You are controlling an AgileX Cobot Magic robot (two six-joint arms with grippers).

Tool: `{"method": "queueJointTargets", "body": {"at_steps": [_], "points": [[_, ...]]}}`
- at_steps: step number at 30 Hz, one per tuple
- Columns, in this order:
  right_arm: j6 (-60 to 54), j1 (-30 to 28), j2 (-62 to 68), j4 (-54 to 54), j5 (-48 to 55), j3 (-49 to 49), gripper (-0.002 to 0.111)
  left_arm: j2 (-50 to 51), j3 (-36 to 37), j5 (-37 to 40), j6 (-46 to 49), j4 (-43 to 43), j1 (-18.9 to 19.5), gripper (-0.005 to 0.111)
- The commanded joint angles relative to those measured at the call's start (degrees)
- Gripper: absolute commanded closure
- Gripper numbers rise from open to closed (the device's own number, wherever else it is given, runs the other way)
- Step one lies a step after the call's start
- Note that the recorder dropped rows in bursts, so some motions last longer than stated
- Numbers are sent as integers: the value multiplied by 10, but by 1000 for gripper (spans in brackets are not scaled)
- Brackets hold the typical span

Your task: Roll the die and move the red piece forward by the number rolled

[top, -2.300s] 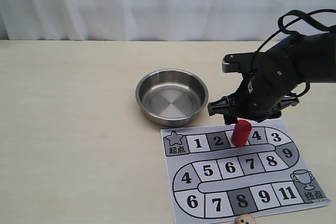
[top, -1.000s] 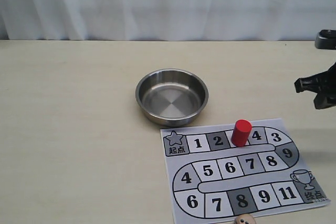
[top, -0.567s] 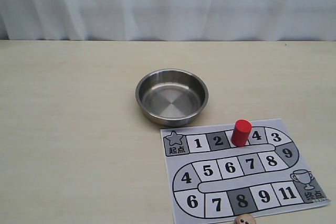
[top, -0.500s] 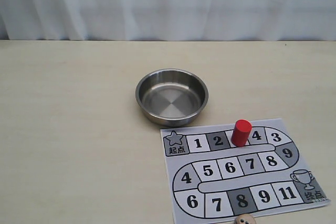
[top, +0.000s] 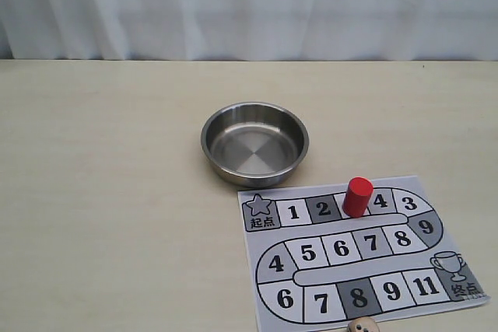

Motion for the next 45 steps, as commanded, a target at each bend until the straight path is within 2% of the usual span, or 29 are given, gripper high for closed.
{"method": "queueJointTargets", "body": {"at_steps": [1,5,9,13,22,24,32,40,45], "points": [[1,-2,-1,1,52,7,104,0,-4,-7,0,0,-4,107],[1,-2,-1,1,96,30,104,0,-4,-7,0,0,-4,107],[1,-2,-1,1,84,72,104,0,-4,-7,0,0,-4,107],[1,-2,-1,1,16,142,104,0,-4,-7,0,0,-4,107],[22,-2,-1,5,-237,319,104,0,-4,-7,0,0,-4,107],[22,-2,-1,5,-267,351,104,0,-4,-7,0,0,-4,107],[29,-2,-1,5,-322,467,104,0,-4,-7,0,0,-4,107],[121,-2,-1,-82,-439,594,104,0,-4,-7,0,0,-4,107],[122,-2,-1,-98,-427,595,104,0,-4,-7,0,0,-4,107]]}}
